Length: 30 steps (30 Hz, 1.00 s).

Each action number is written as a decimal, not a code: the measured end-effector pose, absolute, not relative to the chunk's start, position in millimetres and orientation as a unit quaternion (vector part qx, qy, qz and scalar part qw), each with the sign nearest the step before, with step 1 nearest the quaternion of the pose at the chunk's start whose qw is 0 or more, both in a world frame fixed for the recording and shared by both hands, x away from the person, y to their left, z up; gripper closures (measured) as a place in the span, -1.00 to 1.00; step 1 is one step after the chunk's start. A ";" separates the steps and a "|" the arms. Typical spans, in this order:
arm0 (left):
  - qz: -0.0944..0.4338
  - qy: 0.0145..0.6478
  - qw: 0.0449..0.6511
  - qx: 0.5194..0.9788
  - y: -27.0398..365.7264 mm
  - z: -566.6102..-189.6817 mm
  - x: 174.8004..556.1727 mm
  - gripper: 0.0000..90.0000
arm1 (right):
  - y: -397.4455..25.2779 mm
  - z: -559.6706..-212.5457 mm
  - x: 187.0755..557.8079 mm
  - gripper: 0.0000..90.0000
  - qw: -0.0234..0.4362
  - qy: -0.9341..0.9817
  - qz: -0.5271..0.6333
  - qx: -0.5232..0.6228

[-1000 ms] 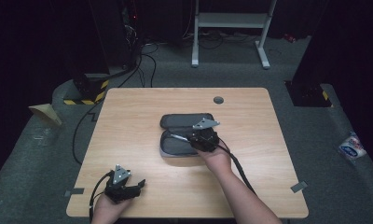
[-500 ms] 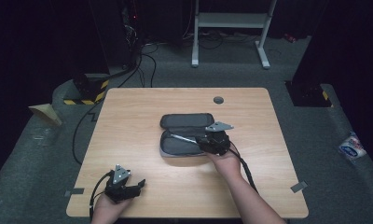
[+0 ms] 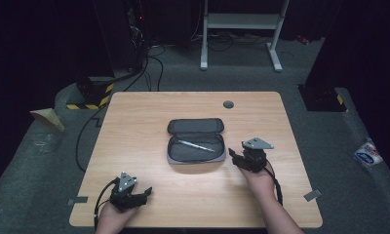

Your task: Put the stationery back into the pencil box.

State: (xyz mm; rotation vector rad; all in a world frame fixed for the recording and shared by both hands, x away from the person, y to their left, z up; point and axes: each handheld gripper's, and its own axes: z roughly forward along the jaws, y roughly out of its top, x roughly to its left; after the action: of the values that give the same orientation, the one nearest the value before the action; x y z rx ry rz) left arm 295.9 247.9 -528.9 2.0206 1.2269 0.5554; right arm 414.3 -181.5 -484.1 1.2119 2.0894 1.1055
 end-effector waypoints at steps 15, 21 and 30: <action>0.217 0.478 0.348 0.777 247.2 -528.9 298.0 -0.44 | -249.9 -523.1 376.0 -0.37 0.230 0.757 0.319 0.522; 0.219 0.479 0.347 0.776 247.2 -528.8 300.0 -0.45 | -249.8 -523.6 373.2 -0.46 0.229 0.760 0.319 0.517; 0.216 0.477 0.349 0.777 247.4 -529.0 300.3 -0.46 | -248.4 -523.9 372.3 -0.59 0.234 0.749 0.308 0.538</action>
State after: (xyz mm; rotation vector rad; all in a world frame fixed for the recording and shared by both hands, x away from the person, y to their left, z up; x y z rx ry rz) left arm 300.3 247.4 -529.0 2.0150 1.2352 0.5595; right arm 372.3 -248.4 -523.9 1.4766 2.0553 0.8459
